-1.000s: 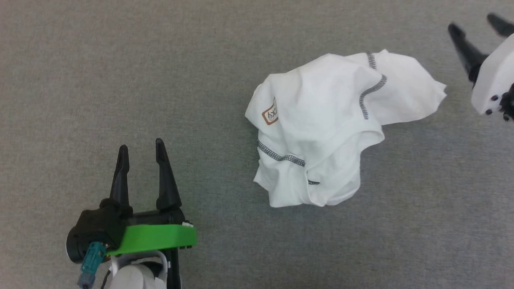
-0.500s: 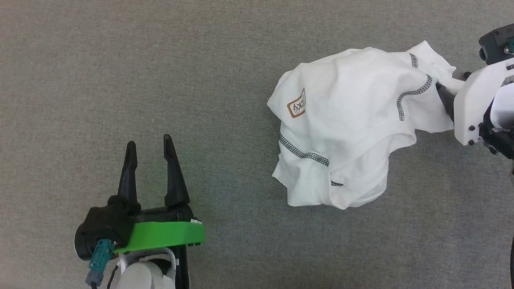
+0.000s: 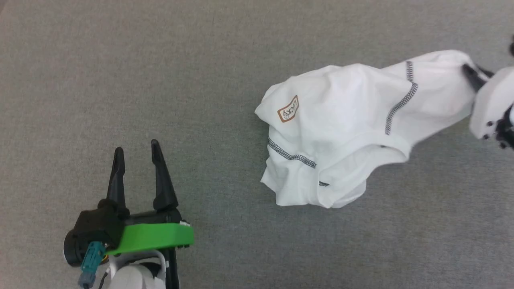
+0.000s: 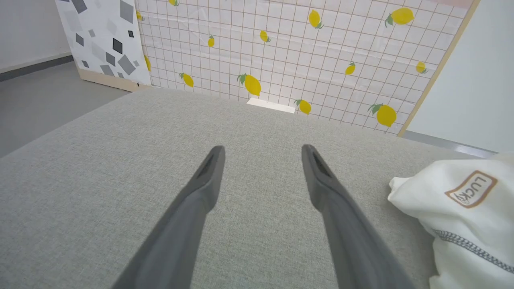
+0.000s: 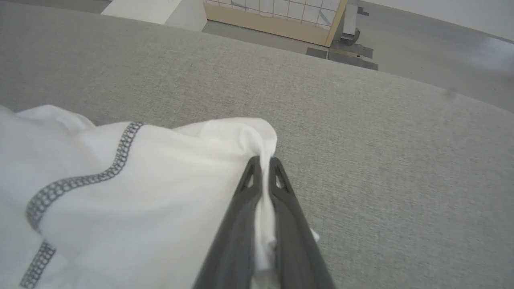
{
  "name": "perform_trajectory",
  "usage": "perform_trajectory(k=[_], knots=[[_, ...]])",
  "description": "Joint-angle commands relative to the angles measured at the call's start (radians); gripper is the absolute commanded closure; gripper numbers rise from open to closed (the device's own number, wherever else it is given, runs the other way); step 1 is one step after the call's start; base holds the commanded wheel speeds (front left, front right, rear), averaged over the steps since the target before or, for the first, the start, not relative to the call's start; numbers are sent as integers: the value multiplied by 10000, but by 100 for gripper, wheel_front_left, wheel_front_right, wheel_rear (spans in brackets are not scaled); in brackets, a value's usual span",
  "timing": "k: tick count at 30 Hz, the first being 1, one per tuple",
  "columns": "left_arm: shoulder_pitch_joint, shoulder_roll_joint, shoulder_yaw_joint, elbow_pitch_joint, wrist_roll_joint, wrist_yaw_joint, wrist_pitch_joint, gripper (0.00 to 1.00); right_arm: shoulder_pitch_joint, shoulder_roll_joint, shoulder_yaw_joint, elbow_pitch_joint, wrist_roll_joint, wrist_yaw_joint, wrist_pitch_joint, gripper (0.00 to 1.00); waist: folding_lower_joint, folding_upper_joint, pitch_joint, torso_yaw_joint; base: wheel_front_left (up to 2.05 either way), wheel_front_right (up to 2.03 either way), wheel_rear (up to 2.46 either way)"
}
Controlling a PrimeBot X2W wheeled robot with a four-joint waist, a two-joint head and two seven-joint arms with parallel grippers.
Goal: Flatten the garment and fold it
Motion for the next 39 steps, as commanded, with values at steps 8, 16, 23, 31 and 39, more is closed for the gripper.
perform_trajectory(k=[8, 16, 23, 31, 39], knots=[[634, -45, 451, -27, 306, -223, -45, 0, 1185, -198, -2567, -746, -642, -17, -958, 100, -1, -1, -1230, -750, 0, 0, 0], [1049, -45, 596, -64, 427, -349, -45, 0, 4311, 801, -5578, -1360, -1967, -17, -937, 100, -1, -1, -1570, -862, 0, 0, 0], [1204, -37, 646, 159, 526, -463, -45, 0, 5412, 1763, -6298, -974, -2800, -17, -1799, 0, -1, -1, -1869, -1049, 0, 0, 0], [1084, -39, 673, 327, 435, -626, -45, 0, 4301, 1563, -4098, -2513, -1536, -17, -1608, 0, -1, -1, -1951, -1162, 0, 0, 0], [692, -43, 439, 395, 392, -724, -45, 0, 3153, 851, -1643, -2135, -617, -17, 227, 0, -1, -1, -1242, -698, 0, 0, 0]])
